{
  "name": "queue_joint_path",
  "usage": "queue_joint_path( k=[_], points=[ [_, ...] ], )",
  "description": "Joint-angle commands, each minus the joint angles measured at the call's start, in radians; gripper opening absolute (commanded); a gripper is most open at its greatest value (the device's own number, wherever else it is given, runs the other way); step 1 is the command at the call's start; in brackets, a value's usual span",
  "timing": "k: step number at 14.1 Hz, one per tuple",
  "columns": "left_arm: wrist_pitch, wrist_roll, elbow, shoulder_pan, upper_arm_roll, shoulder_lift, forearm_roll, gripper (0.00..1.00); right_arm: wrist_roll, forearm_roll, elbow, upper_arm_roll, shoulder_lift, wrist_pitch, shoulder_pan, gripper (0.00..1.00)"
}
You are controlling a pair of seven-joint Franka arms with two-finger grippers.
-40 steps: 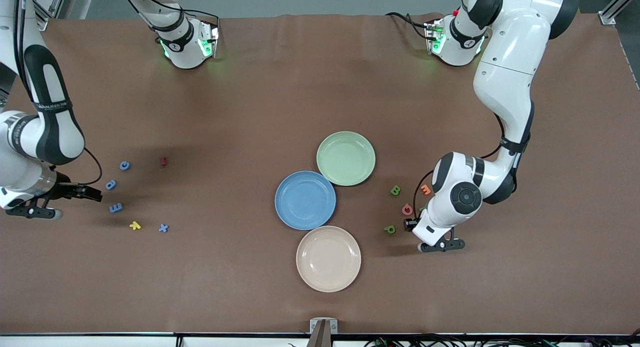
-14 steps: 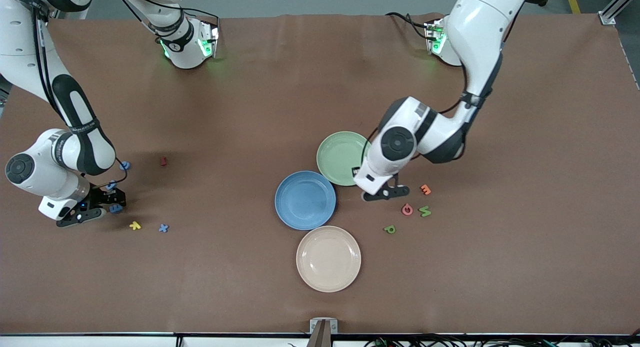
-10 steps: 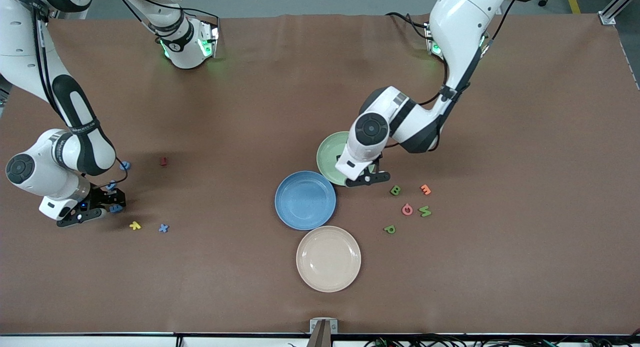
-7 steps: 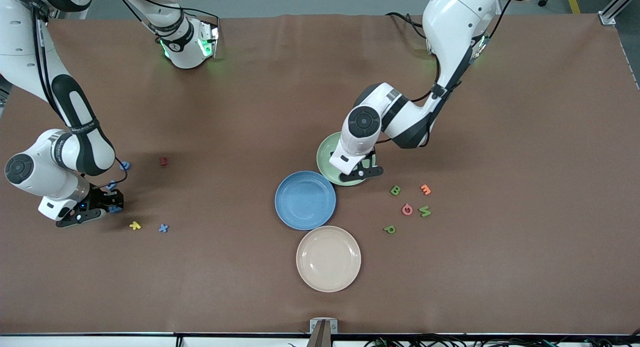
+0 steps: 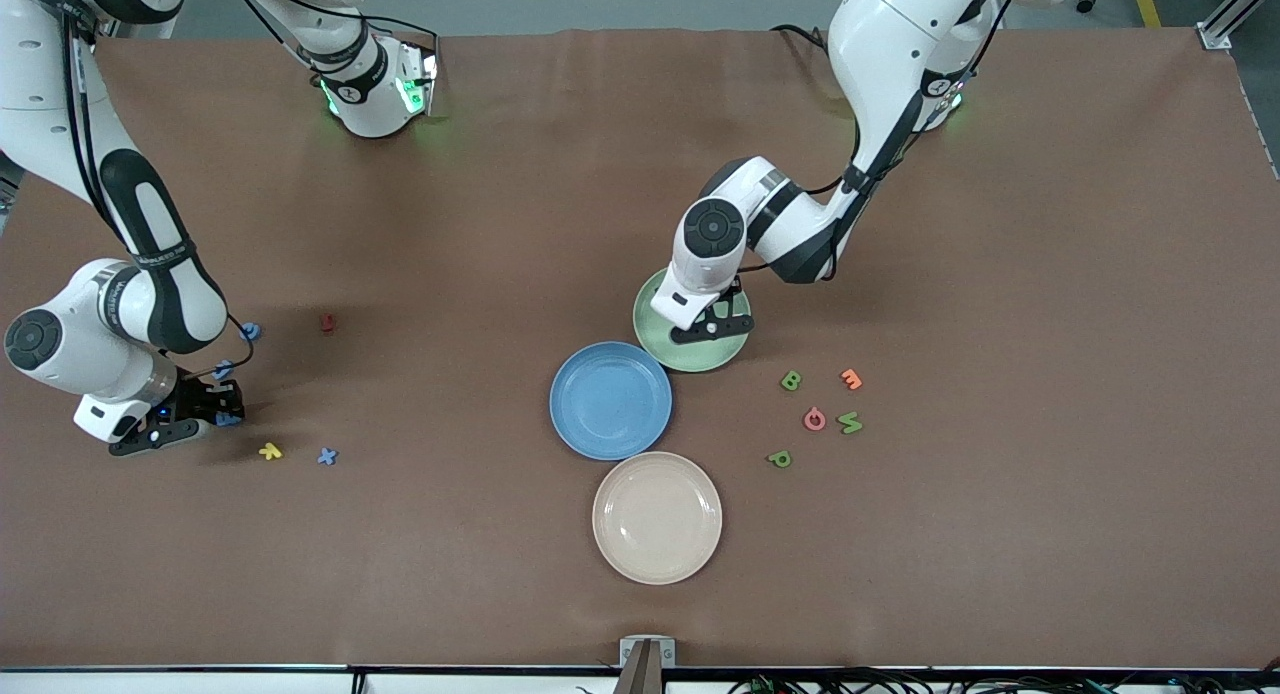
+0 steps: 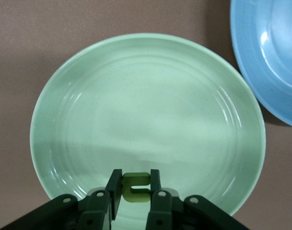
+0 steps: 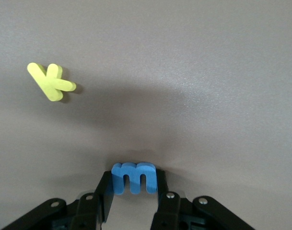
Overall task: Sort letters by color into matching plates
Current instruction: 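Carry the green u onto the green plate while the right gripper grasps the m, then grasp the green B with the left gripper while the right gripper carries the m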
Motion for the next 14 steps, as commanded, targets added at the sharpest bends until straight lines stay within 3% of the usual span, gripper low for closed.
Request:
queue_joint_path(
  k=[1,2,3,4,8,14],
  points=[
    [0.008,-0.024,-0.034,-0.002,0.003,-0.047,0.023,0.49,0.028,0.024,0.100,0.009,-0.005,-0.157,0.002,0.00],
    [0.006,-0.022,-0.034,0.001,0.001,-0.051,0.023,0.55,0.070,0.023,0.117,0.010,-0.025,-0.206,0.018,0.00],
    [0.000,-0.016,-0.034,0.007,0.001,-0.058,0.023,0.77,0.129,0.023,0.123,0.010,-0.048,-0.249,0.044,0.00],
    [-0.001,-0.012,-0.034,0.016,0.001,-0.067,0.023,0.84,0.199,0.023,0.124,0.010,-0.071,-0.288,0.068,0.00],
    [-0.001,0.143,-0.026,0.119,0.001,-0.081,0.023,0.86,0.509,0.026,0.117,0.012,-0.126,-0.382,0.203,0.00],
    [0.003,0.291,0.013,0.239,0.012,-0.036,0.025,0.86,0.857,0.059,0.133,0.013,-0.151,-0.403,0.395,0.00]
  ],
)
